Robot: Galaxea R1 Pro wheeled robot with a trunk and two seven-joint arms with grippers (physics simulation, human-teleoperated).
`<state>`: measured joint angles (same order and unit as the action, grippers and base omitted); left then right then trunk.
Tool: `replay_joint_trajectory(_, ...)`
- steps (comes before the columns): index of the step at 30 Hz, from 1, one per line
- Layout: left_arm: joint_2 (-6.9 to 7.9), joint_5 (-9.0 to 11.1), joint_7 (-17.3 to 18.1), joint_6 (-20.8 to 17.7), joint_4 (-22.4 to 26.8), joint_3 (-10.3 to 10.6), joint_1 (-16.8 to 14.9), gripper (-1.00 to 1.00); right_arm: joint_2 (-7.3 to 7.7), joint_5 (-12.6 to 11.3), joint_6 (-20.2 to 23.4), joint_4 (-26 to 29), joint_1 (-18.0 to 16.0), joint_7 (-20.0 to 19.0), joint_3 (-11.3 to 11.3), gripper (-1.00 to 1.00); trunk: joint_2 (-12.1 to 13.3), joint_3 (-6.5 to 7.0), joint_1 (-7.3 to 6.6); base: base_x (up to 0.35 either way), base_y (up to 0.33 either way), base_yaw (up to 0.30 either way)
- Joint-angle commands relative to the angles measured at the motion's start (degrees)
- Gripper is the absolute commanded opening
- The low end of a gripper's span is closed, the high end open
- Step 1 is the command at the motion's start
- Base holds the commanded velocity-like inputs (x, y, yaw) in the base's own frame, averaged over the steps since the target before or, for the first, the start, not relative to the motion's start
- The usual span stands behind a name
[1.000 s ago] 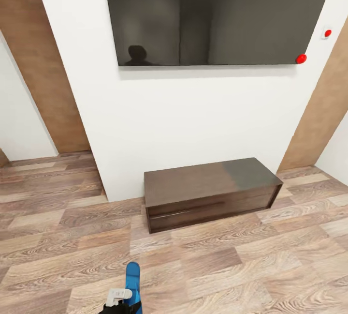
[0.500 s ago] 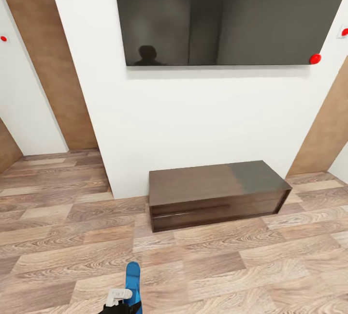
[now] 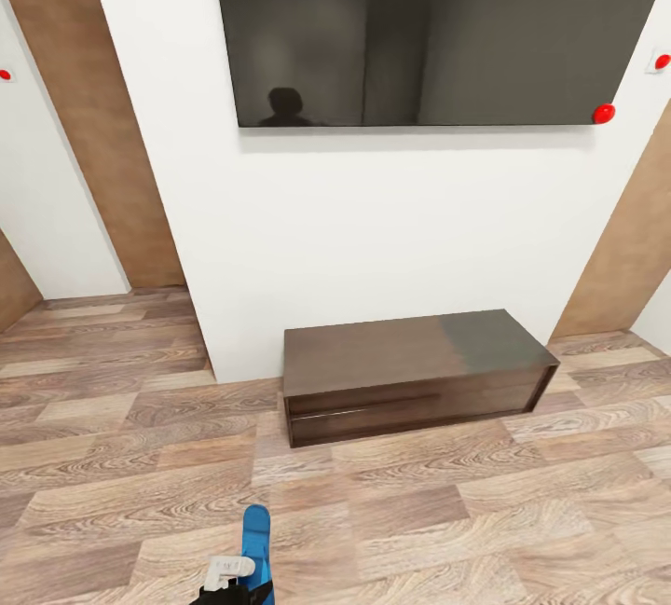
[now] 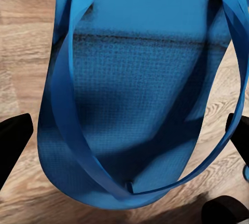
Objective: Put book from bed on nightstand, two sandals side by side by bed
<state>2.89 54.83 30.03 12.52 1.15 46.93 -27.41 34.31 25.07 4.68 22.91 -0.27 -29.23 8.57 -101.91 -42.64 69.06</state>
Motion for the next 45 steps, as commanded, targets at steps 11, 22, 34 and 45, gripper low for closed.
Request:
replay_joint_trajectory(11, 0.01, 0.36, 0.12, 0.2, -0.01, 0.44, -0.05, -1.0, -0.11, 0.33, 0.33, 0.12, -0.02, -0.48, 0.48, 1.0, -0.02, -0.05, -0.01, -0.191, -0.001, 0.0)
replay_joint_trajectory(22, 0.01, 0.36, 0.12, 0.21, -0.01, 0.45, -0.06, -1.0, -0.12, 0.33, 0.24, 0.12, -0.01, -0.48, 0.48, 1.0, -0.02, -0.05, -0.01, -0.044, 0.0, 0.181)
replay_joint_trajectory(34, 0.01, 0.36, 0.12, 0.19, -0.01, 0.46, -0.07, -1.0, -0.12, 0.33, 0.24, 0.15, -0.03, -0.51, 0.48, 1.0, -0.02, -0.05, -0.01, 0.0, 0.0, 0.28)
replay_joint_trajectory(45, 0.01, 0.36, 0.05, 0.15, -0.01, 0.5, -0.06, -1.0, -0.12, 0.33, 0.25, 0.14, 0.0, -0.48, 0.48, 1.0, -0.02, -0.05, -0.01, 0.0, -0.046, 0.169)
